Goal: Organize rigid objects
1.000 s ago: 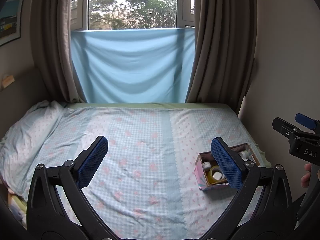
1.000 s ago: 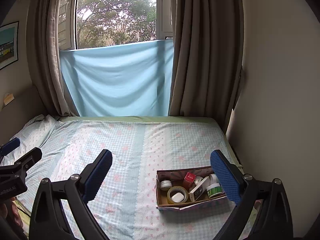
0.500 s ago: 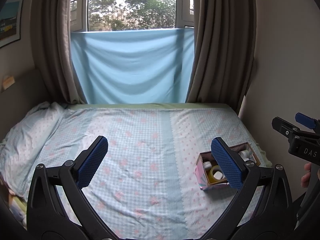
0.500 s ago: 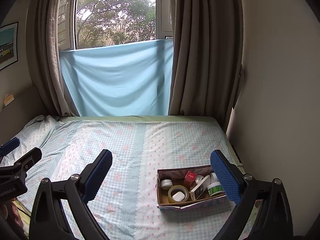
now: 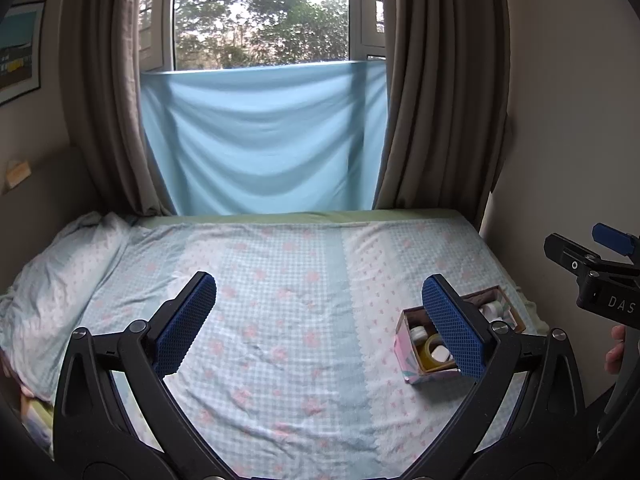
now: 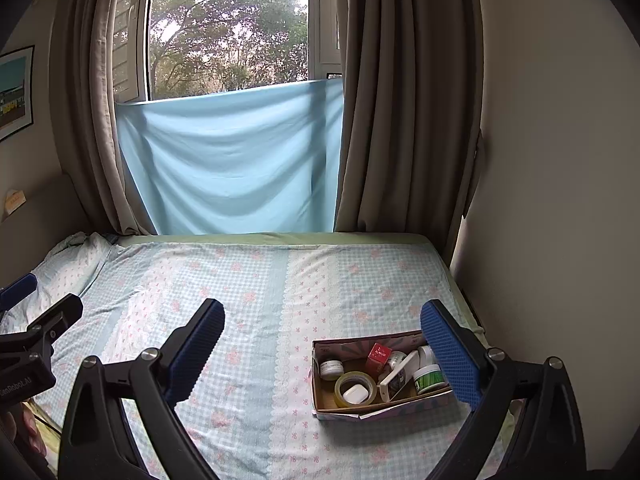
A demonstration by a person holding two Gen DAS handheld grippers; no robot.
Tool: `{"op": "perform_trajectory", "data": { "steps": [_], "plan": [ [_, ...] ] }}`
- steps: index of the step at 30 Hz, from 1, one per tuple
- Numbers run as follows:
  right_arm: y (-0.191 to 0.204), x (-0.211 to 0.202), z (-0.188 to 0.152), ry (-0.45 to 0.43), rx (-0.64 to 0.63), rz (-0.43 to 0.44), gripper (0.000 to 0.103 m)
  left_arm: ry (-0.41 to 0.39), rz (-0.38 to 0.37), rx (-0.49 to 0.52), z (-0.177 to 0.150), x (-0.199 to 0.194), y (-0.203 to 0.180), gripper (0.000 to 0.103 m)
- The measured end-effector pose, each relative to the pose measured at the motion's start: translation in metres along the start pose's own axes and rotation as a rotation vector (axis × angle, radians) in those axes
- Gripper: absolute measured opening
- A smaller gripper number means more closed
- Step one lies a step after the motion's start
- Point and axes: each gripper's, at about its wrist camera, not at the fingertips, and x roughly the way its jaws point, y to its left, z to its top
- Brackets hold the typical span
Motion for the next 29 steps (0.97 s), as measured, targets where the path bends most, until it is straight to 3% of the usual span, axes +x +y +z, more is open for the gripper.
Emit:
{"op": "perform_trajectory", "data": {
  "steps": [15,21,29],
  "plan": [
    [-0.002,0.0033,0.0014,-0.004,0.006,-0.009,0.098,-0.04,-0.008,0.005,0.0027,0.0005,0.0009,0.103],
    [-0.0034,0.0062,0.0029,-0.004,0.013,-0.016,0.098,-0.088,0.028,0.011,0.0054,-0.0042,-0.0023,0.103],
    [-0.0031,0.008,0.0032,-0.004,0.014,-0.019,0.098,-0.096,0.039,0.007,0.0045,-0.0004,-0.0024,0.103]
  ]
}}
